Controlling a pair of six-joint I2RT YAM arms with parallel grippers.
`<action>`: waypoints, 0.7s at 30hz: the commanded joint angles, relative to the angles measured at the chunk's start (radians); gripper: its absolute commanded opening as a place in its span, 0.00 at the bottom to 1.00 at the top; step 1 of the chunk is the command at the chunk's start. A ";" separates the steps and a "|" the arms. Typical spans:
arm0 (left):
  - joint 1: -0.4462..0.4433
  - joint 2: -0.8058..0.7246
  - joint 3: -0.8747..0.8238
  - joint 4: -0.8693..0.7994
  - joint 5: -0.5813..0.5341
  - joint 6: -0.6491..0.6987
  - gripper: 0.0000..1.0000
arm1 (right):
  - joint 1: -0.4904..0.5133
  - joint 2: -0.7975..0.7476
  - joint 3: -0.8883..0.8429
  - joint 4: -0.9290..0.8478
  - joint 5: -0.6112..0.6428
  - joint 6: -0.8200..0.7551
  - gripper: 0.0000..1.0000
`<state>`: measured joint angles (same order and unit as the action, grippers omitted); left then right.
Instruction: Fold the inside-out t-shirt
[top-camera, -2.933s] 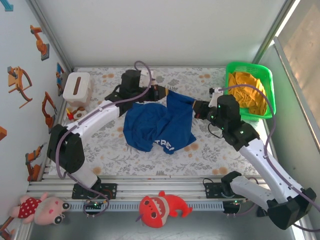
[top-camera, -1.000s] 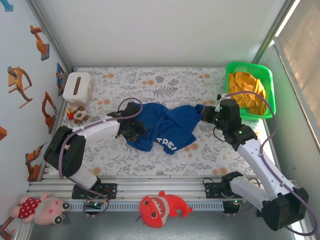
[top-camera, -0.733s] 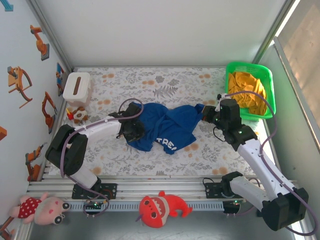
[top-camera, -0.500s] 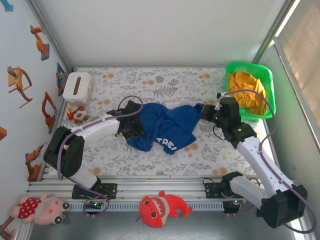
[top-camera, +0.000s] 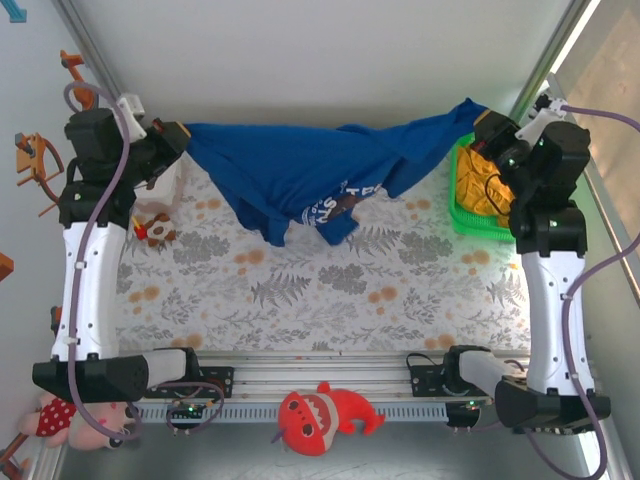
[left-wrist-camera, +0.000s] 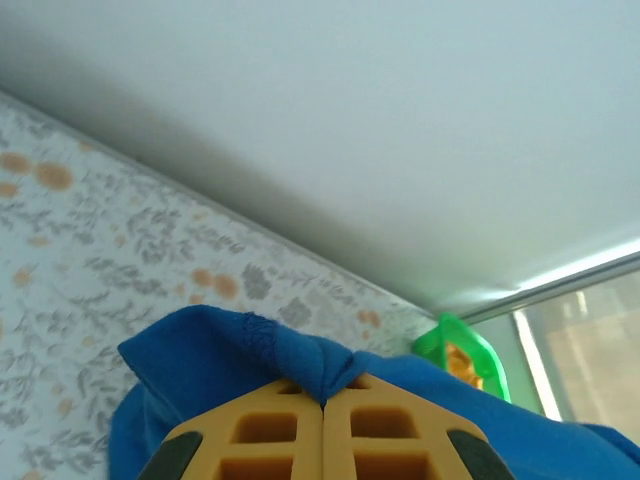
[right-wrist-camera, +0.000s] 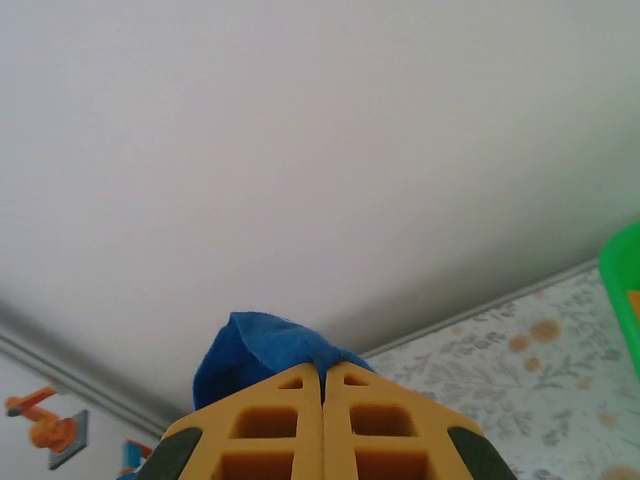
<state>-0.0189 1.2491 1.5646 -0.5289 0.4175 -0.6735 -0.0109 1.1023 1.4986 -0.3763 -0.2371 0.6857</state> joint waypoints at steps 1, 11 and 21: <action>0.035 0.008 -0.016 0.098 0.191 -0.036 0.00 | -0.004 -0.031 -0.008 0.002 -0.056 0.047 0.00; 0.085 -0.084 -0.040 0.321 0.321 -0.267 0.00 | -0.004 -0.152 0.076 -0.018 -0.093 0.077 0.00; 0.087 0.052 -0.070 0.320 0.360 -0.385 0.05 | -0.004 -0.118 0.116 -0.054 -0.066 0.116 0.00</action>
<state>0.0605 1.2106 1.5200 -0.2352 0.7502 -1.0100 -0.0109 0.9298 1.6329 -0.4339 -0.3210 0.7784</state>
